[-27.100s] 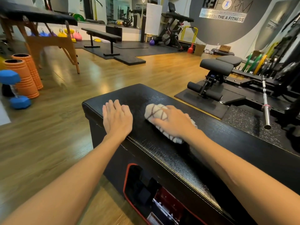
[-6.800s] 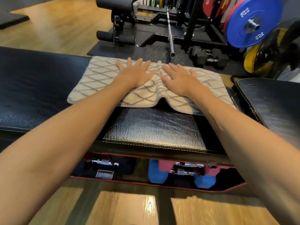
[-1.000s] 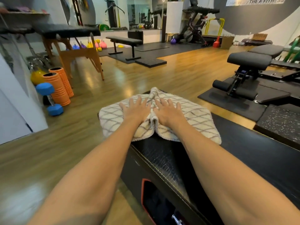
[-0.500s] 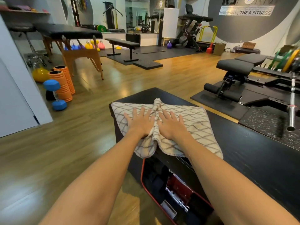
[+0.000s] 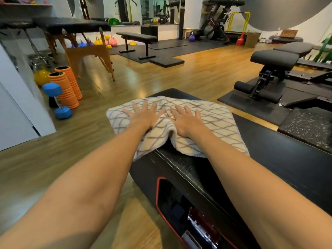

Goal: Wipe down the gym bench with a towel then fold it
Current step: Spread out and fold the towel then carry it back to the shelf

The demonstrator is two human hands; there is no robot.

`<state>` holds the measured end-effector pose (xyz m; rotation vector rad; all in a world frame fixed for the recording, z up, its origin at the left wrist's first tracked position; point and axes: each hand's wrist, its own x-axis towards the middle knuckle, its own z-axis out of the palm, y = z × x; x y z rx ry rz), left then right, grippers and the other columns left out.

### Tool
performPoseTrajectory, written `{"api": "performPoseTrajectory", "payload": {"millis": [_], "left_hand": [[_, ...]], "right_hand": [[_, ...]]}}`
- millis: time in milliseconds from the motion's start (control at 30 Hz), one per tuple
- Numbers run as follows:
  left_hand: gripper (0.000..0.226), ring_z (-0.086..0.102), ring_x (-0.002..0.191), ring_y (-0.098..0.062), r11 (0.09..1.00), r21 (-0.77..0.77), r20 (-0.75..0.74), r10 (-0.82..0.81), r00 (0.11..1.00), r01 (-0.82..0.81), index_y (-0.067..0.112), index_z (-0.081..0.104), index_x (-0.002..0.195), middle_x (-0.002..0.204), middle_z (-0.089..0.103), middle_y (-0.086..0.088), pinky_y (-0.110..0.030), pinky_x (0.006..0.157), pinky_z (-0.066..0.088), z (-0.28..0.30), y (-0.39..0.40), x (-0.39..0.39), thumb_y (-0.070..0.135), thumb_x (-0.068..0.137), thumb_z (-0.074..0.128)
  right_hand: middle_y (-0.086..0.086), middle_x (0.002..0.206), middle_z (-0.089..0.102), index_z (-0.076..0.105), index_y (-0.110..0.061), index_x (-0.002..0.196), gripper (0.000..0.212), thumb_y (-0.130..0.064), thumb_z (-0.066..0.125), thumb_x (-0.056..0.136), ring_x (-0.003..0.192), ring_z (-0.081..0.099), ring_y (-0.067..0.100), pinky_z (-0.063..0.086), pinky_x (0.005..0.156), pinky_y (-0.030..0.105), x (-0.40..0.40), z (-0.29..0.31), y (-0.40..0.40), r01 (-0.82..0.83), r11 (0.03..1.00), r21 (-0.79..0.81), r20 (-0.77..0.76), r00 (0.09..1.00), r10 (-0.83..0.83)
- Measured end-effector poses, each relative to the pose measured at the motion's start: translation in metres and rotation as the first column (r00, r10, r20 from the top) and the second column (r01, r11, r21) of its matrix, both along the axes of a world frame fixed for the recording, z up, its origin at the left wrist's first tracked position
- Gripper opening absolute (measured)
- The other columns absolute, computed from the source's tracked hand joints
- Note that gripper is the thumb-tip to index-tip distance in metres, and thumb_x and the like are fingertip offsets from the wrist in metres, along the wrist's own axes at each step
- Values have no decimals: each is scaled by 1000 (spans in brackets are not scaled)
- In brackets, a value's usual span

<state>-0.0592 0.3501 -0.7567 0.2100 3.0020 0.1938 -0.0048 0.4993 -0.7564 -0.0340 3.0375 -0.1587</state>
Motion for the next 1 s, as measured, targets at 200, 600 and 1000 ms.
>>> {"api": "performPoseTrajectory", "payload": {"millis": [200, 600, 1000], "left_hand": [[75, -3, 147, -39, 998, -14, -32, 58, 998, -58, 41, 2, 153, 163, -4, 3, -76, 105, -3, -3, 21, -48, 77, 87, 1], [66, 8, 146, -38, 997, 12, -138, 74, 988, -73, 37, 11, 153, 162, 9, 2, -75, 105, 3, -8, 34, -73, 66, 94, 1], [66, -1, 147, -38, 998, -9, -137, -63, 989, 62, 35, 5, 154, 163, 0, 3, -74, 107, -1, -4, 31, 34, 65, 95, 4]], "right_hand": [[-5, 167, -7, 1, -26, 159, 72, -63, 19, 100, 153, -7, 27, -3, 119, 60, -53, -1, 11, -16, 1000, 4, -13, 1000, 16], [-2, 167, -1, 5, -23, 159, 73, -60, 25, 100, 153, -1, 28, 0, 120, 59, -83, 3, 21, -42, 999, 24, -64, 997, 44], [-4, 167, -5, 4, -23, 160, 63, -51, 12, 104, 153, -5, 23, -3, 122, 53, 27, 8, 29, -34, 999, 21, -23, 999, 34]]}}
